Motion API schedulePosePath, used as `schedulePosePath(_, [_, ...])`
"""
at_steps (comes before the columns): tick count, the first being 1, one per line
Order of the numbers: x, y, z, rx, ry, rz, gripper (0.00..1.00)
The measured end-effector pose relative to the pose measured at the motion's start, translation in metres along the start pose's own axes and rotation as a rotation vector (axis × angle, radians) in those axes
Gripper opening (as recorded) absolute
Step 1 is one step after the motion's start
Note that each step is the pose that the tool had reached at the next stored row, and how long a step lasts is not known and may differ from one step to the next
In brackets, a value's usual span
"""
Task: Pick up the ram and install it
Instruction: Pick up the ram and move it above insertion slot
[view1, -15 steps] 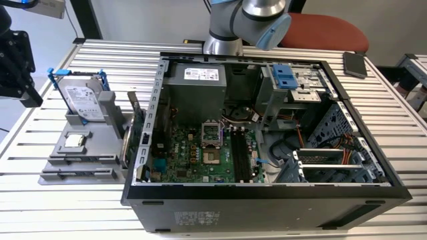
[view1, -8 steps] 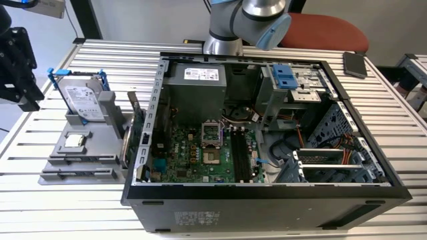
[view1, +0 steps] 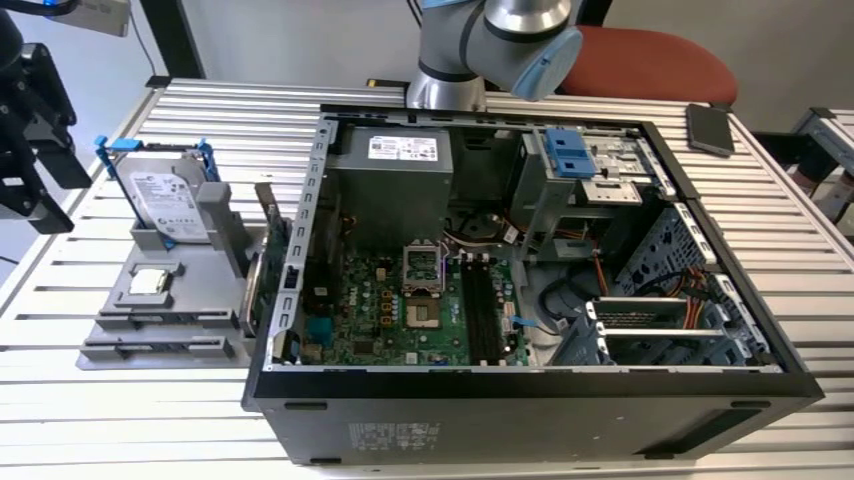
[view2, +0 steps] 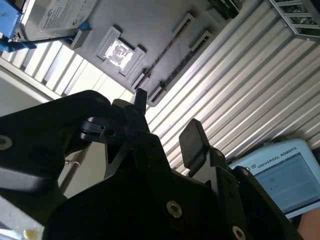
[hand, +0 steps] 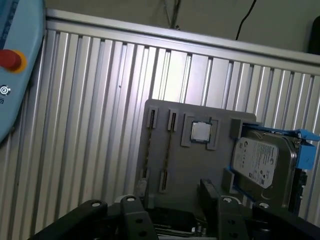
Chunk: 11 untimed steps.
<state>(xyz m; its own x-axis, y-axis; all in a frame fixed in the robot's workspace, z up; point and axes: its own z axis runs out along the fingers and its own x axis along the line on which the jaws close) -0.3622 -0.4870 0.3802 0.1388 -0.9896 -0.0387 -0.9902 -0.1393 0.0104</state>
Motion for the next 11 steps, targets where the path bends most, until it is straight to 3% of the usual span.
schedulePosePath(3, [0.0000, 0.0000, 0.0010, 0.0006, 0.0003, 0.014, 1.00])
schedulePosePath(8, [0.0002, 0.0000, 0.0050, 0.0028, 0.0000, 0.075, 1.00])
schedulePosePath(11, [0.0002, 0.0000, 0.0074, 0.0028, 0.0006, 0.080, 1.00])
